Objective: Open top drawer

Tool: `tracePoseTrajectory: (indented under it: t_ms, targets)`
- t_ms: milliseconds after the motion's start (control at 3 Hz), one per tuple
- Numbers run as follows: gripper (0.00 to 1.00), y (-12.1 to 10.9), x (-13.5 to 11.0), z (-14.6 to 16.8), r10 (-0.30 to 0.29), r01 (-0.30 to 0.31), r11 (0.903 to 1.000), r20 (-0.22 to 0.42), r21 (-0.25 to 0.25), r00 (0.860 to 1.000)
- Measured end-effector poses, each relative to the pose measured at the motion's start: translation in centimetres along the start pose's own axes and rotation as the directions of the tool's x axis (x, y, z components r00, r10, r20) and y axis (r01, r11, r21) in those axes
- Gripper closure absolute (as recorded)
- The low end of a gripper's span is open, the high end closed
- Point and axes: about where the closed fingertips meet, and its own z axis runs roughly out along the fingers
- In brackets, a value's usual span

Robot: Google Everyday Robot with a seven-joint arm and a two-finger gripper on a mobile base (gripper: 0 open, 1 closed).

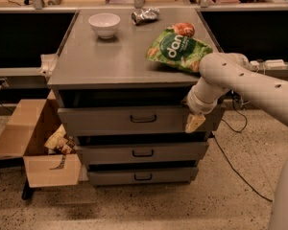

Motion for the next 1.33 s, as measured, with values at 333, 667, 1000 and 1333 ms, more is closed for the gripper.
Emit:
tracePoseTrajectory:
  t_ms: [333, 667, 1000, 1333]
  targets:
    - [0.61, 1.0, -0.9, -1.5, -0.01, 0.01, 0.9998, 0.014, 0.019, 1.0]
    - [0.84, 2.0, -1.7, -2.4, -0.02, 0.02, 0.9997, 0.027, 0.014, 0.999]
    - [0.9, 2.1, -1.8, -2.5, -0.022, 0.021, 0.9997, 0.029, 0.013, 0.999]
    - [0.68, 2.1, -1.8, -2.5, -0.022, 0.021, 0.9997, 0.029, 0.013, 0.999]
